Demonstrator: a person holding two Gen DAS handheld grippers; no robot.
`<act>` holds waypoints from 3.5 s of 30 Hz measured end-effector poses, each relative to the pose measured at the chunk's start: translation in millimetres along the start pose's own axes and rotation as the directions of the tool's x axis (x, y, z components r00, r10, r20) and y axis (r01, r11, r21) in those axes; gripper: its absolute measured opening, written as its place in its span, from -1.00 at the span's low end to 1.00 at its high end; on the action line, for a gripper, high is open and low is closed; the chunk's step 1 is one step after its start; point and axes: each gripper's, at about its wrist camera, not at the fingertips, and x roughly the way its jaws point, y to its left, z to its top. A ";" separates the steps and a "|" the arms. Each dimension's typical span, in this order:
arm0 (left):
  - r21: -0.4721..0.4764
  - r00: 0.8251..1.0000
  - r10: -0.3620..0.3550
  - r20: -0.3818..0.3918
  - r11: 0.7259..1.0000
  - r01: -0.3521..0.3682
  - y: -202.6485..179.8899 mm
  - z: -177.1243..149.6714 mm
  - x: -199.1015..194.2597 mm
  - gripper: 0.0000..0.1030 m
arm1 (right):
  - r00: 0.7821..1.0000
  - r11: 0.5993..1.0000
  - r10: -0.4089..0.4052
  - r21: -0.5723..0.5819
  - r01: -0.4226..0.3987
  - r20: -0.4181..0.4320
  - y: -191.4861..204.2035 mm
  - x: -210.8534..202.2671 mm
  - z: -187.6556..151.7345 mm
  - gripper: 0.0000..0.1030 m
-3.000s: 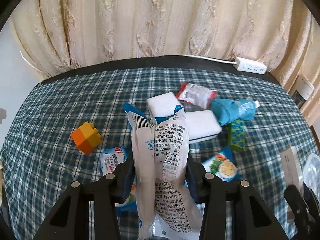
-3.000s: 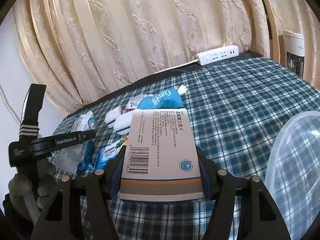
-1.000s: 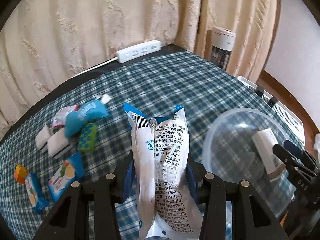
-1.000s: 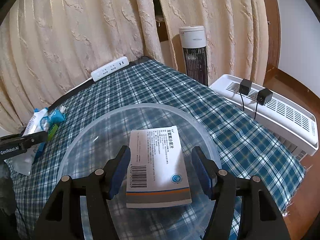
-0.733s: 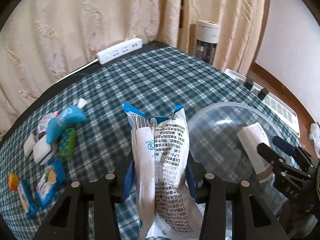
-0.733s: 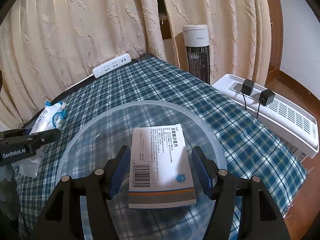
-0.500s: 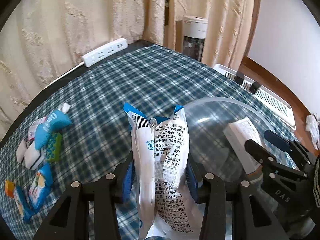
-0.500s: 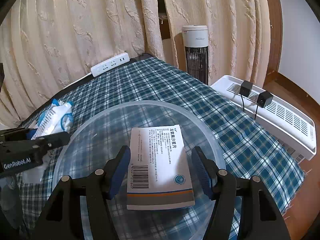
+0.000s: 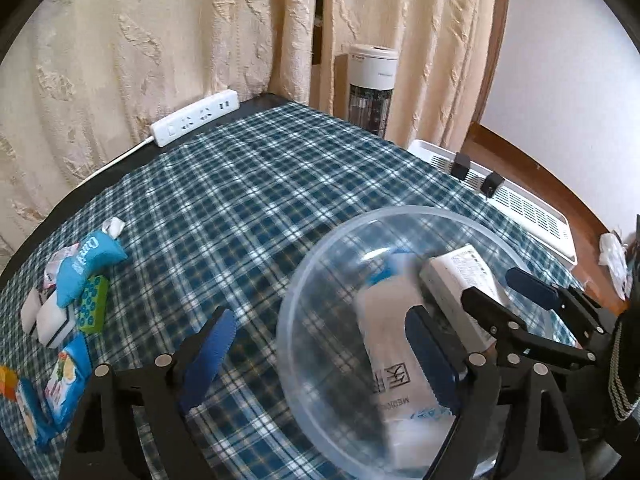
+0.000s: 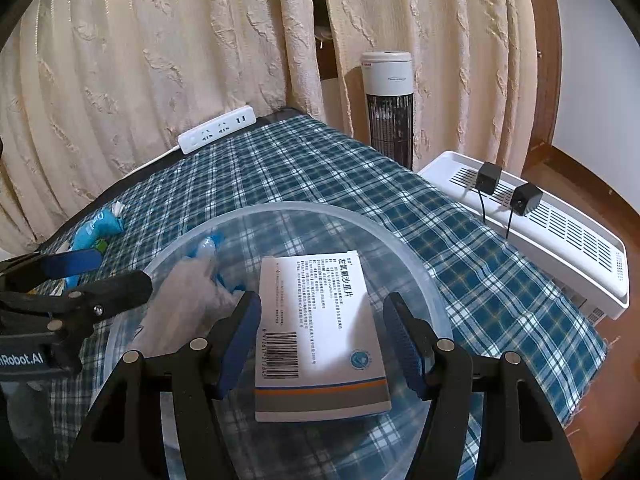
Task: Organize objects
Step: 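Release the white box and paper bag into the clear bowl, then move both grippers back over the bed toward the blue cracker packets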
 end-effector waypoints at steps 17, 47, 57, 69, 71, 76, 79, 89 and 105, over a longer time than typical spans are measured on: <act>-0.049 0.997 0.079 -0.010 0.996 -0.080 31.2 -15.5 -5.7 0.98 | 1.000 1.000 0.008 -0.019 -0.008 0.012 21.4 -7.9 3.7 0.26; -0.205 0.983 0.182 -0.031 0.961 -0.185 121.3 -57.8 -29.2 0.99 | 0.994 0.993 0.112 -0.039 -0.111 0.020 98.5 -27.8 5.7 0.26; -0.287 0.974 0.219 -0.058 0.931 -0.226 164.3 -77.0 -38.2 0.99 | 0.981 0.975 0.196 -0.102 -0.196 -0.014 151.0 -19.3 0.1 0.26; -0.381 0.957 0.268 -0.107 0.878 -0.289 217.6 -105.1 -48.9 0.99 | 0.960 0.946 0.265 -0.172 -0.276 -0.089 205.6 -4.9 -11.4 0.26; -0.397 0.954 0.277 -0.113 0.868 -0.299 227.3 -109.3 -51.2 0.99 | 0.957 0.941 0.272 -0.182 -0.286 -0.101 213.0 -2.7 -12.4 0.26; -0.440 0.947 0.296 -0.129 0.838 -0.322 248.9 -118.6 -55.9 0.99 | 0.947 0.930 0.293 -0.193 -0.314 -0.131 228.2 2.9 -16.1 0.26; -0.456 0.937 0.321 -0.134 0.820 -0.346 260.3 -124.4 -58.9 0.99 | 0.941 0.924 0.304 -0.193 -0.329 -0.152 236.4 7.3 -18.5 0.27; -0.551 0.924 0.341 -0.171 0.745 -0.377 301.6 -140.3 -63.2 0.99 | 0.922 0.907 0.330 -0.202 -0.369 -0.201 253.9 14.4 -23.3 0.27; -0.607 0.906 0.357 -0.226 0.676 -0.418 325.8 -152.7 -51.8 0.98 | 0.903 0.890 0.348 -0.214 -0.403 -0.252 270.1 25.6 -31.4 0.27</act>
